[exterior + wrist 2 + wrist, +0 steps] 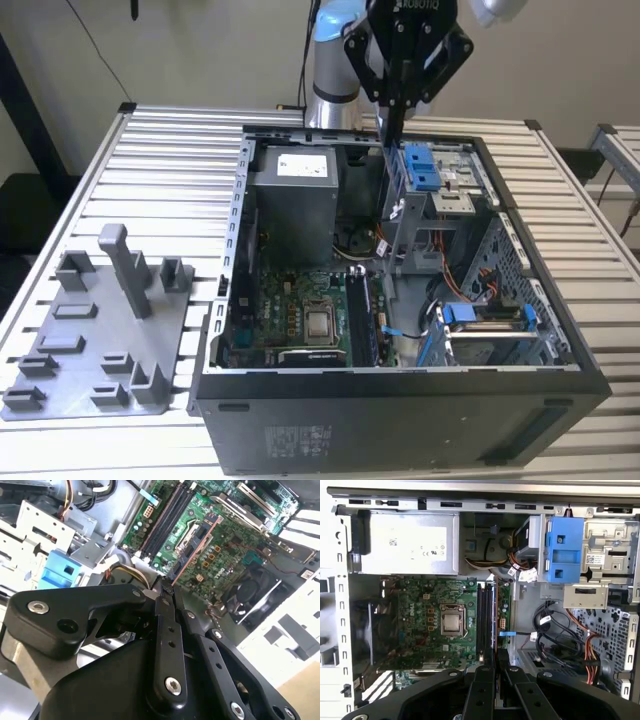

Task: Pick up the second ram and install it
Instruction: 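Insert the second ram into the second slot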

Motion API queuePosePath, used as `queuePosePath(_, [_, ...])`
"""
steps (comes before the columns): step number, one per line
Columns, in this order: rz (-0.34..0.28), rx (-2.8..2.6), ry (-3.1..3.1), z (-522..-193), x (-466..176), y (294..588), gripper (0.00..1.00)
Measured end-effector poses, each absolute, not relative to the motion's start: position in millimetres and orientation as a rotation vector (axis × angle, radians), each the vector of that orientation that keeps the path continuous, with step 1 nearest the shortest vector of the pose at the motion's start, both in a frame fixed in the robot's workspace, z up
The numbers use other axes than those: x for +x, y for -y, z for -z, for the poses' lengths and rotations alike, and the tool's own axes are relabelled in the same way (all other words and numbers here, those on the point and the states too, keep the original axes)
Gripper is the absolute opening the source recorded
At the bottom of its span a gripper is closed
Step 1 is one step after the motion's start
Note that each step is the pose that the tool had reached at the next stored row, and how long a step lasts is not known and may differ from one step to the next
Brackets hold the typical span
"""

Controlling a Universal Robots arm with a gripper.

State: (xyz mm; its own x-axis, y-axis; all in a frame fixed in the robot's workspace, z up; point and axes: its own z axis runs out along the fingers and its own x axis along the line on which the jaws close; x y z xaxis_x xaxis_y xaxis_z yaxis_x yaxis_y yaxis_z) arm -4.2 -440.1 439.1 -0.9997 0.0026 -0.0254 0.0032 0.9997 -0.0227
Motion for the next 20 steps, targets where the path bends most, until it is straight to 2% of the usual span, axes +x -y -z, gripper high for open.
queuePosePath(20, [0.037,0.004,-3.116,-424,-4,440,0.14])
